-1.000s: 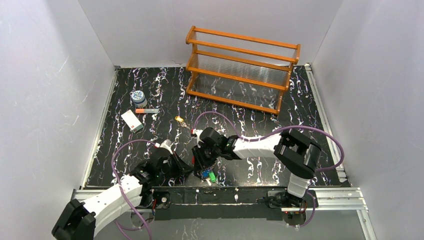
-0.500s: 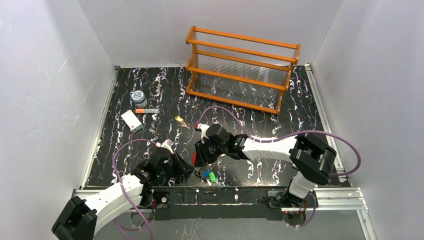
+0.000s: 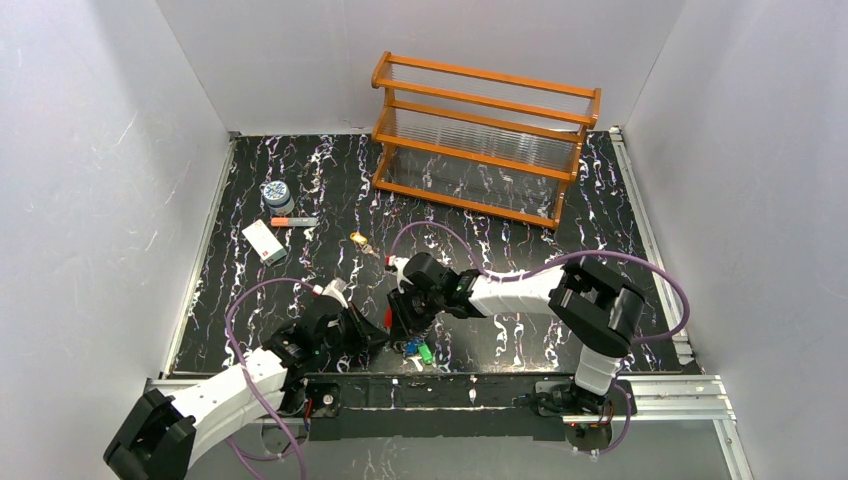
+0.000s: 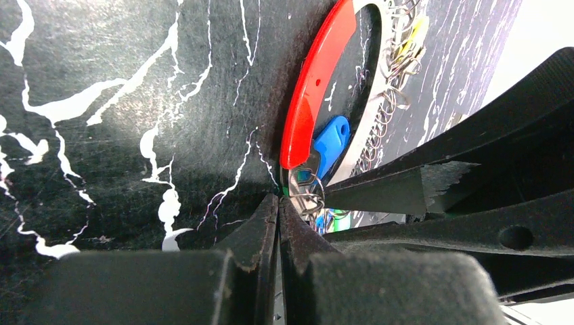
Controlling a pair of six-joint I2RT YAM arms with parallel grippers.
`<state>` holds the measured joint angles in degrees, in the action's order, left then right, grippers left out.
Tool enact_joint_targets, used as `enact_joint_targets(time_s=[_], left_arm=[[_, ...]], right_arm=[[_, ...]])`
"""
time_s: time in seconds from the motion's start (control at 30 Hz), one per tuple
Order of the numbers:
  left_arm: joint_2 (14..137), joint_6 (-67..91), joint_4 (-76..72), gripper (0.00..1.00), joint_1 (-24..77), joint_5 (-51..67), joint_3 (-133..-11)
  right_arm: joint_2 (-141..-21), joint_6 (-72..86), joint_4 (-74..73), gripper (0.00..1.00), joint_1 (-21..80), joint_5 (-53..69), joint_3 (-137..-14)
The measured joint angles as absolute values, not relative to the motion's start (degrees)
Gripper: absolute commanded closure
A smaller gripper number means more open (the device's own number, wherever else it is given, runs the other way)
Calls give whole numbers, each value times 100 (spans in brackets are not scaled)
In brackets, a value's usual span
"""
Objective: Put the keys on the keyring
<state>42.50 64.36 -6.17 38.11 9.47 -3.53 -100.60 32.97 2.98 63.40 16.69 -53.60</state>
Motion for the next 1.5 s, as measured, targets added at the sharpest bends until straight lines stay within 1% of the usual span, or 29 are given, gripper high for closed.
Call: enact_joint_targets(time_s=[0.2,0.33,0.4,0.5,0.6,0.7,0.8,1.03,1.33,1.4,1.5], left_arm=[[4388,6436,-790,100,3824,956,-346],[4434,6401,-847,100,3826,969,-346],[4423,6340,-819,100,3828,965,-360],[4322,6200,-596,100,3837,913,-432],[4134,6071,-320,95,3839,819,-469],[3999,6005,-99,94,3841,757,-499],[3962,5968,56,95,3844,722,-552],[3966,5983,84,99,3844,705,-563],[4226,6171,-364,100,3848,746,-493],[4313,6198,-475,100,3854,757,-486],[4399,6208,-587,100,3879,766,-484]], right_arm=[[-10112,3269,314,67,6340,1745,-5454],[-10127,3260,434,73,6335,1811,-5492],[-10121,3253,489,74,6335,1806,-5492],[-10064,3249,491,74,6333,1723,-5489],[-9966,3234,489,72,6311,1627,-5487],[-9891,3236,486,71,6276,1525,-5485],[-9883,3249,484,70,6248,1492,-5481],[-9883,3282,397,70,6222,1511,-5459],[-10066,3282,316,69,6222,1682,-5459],[-10184,3284,314,70,6222,1726,-5459],[-10315,3284,333,77,6219,1798,-5461]])
